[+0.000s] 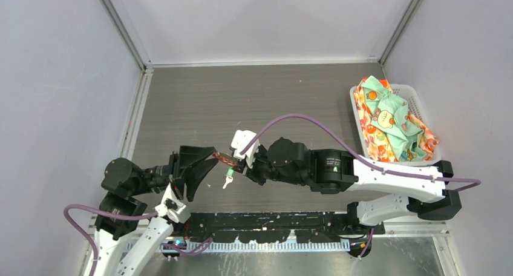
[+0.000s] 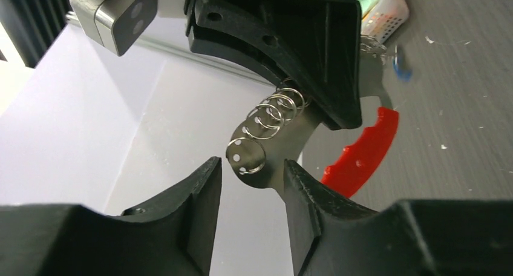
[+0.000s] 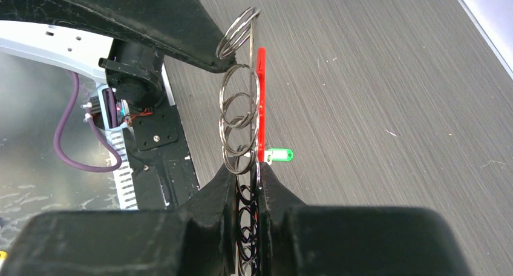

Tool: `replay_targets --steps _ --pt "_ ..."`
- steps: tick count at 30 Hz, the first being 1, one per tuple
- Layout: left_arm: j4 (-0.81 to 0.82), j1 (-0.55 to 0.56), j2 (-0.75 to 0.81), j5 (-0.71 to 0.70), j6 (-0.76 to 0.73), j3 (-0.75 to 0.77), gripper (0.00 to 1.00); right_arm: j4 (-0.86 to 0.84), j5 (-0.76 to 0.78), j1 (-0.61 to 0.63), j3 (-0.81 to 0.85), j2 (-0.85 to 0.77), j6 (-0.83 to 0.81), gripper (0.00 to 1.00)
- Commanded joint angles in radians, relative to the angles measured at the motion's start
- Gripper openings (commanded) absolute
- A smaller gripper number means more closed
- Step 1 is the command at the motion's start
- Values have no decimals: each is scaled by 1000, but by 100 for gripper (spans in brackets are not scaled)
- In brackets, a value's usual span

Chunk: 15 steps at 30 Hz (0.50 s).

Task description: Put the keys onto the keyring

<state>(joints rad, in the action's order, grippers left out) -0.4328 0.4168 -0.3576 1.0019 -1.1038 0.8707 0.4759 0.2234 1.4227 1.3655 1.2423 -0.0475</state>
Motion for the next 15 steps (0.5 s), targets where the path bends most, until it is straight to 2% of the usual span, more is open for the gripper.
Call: replay_targets --steps 1,15 --pt "217 -3 37 -41 37 -58 42 -73 14 -2 44 4 19 1" --pt "243 -3 52 -58 -17 -100 40 -114 34 -2 59 39 71 1"
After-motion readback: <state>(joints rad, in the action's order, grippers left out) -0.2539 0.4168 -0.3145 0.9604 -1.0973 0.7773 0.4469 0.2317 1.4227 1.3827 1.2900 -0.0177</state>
